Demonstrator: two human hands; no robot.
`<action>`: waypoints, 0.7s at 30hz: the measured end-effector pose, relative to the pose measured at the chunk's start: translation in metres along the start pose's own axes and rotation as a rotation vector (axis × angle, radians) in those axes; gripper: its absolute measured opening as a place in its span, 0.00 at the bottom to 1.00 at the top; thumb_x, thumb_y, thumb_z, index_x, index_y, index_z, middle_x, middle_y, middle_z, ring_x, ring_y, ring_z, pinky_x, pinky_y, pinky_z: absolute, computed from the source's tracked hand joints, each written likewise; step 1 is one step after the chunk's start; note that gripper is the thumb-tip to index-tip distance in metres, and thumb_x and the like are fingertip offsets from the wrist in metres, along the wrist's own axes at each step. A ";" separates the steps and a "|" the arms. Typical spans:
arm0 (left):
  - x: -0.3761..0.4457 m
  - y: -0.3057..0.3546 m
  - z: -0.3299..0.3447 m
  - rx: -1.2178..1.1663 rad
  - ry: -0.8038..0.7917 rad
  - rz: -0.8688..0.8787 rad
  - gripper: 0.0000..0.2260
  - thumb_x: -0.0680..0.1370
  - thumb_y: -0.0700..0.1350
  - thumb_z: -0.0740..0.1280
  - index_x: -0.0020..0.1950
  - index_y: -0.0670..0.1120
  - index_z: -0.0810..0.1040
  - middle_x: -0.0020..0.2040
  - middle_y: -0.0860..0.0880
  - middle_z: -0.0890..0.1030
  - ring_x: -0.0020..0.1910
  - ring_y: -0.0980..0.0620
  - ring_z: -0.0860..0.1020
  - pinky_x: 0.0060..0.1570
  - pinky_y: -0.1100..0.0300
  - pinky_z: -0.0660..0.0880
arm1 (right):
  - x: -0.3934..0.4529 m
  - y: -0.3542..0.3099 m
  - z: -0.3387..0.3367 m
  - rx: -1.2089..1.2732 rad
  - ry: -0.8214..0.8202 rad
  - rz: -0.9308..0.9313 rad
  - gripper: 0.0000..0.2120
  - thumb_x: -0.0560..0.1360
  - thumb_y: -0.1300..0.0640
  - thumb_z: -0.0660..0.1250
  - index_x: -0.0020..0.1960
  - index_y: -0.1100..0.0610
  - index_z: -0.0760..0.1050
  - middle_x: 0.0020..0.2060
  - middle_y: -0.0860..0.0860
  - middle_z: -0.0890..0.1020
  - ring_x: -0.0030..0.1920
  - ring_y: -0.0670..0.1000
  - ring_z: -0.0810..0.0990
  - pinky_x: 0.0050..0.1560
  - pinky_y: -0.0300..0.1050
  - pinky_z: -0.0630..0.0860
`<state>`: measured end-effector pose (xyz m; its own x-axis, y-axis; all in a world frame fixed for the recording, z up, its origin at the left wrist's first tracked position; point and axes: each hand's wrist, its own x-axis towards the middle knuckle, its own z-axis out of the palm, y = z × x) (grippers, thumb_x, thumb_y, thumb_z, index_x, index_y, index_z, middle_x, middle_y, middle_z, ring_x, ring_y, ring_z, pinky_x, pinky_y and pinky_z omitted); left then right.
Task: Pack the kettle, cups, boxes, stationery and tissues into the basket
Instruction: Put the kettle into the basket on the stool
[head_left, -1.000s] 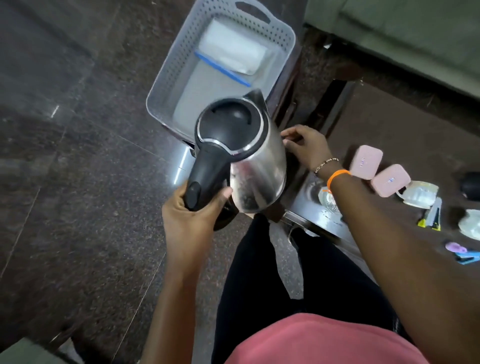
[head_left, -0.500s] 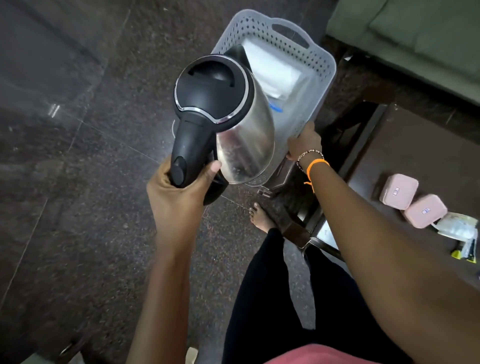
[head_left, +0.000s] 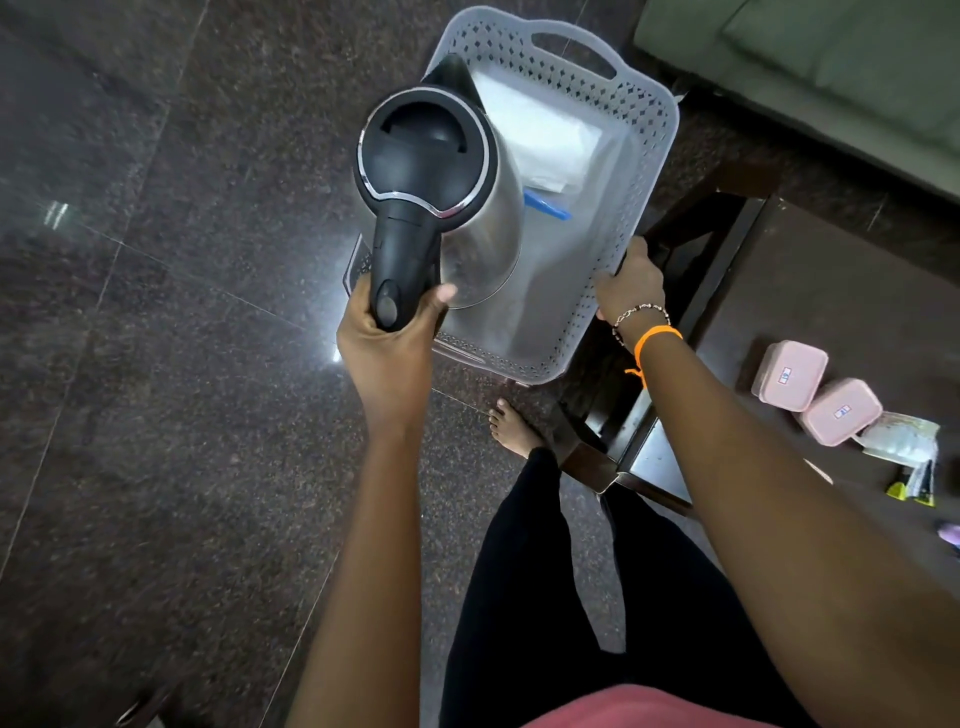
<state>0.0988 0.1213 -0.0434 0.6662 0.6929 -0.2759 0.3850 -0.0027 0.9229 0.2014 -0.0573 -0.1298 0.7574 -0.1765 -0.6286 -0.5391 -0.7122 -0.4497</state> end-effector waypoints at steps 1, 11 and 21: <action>0.002 -0.003 0.002 0.008 0.002 -0.004 0.10 0.61 0.51 0.77 0.35 0.57 0.77 0.29 0.61 0.76 0.33 0.60 0.72 0.38 0.50 0.79 | 0.000 0.001 0.000 0.005 -0.003 0.004 0.18 0.75 0.63 0.57 0.64 0.61 0.61 0.57 0.67 0.77 0.51 0.70 0.79 0.55 0.65 0.76; 0.001 -0.021 0.007 0.132 -0.041 -0.039 0.15 0.64 0.51 0.76 0.47 0.52 0.78 0.38 0.53 0.79 0.39 0.53 0.76 0.45 0.43 0.80 | -0.001 0.005 0.004 0.007 0.019 -0.025 0.16 0.75 0.63 0.57 0.62 0.62 0.65 0.55 0.66 0.78 0.51 0.68 0.79 0.54 0.64 0.77; -0.046 -0.001 0.014 0.302 0.119 0.291 0.21 0.71 0.34 0.69 0.63 0.39 0.73 0.60 0.43 0.69 0.60 0.50 0.69 0.61 0.69 0.68 | -0.005 0.021 0.007 0.243 0.028 -0.079 0.16 0.75 0.60 0.64 0.61 0.65 0.68 0.36 0.51 0.74 0.39 0.58 0.80 0.38 0.50 0.82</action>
<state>0.0772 0.0792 -0.0353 0.7032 0.7103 0.0328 0.3736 -0.4083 0.8329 0.1843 -0.0666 -0.1404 0.8087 -0.1476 -0.5693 -0.5479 -0.5409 -0.6381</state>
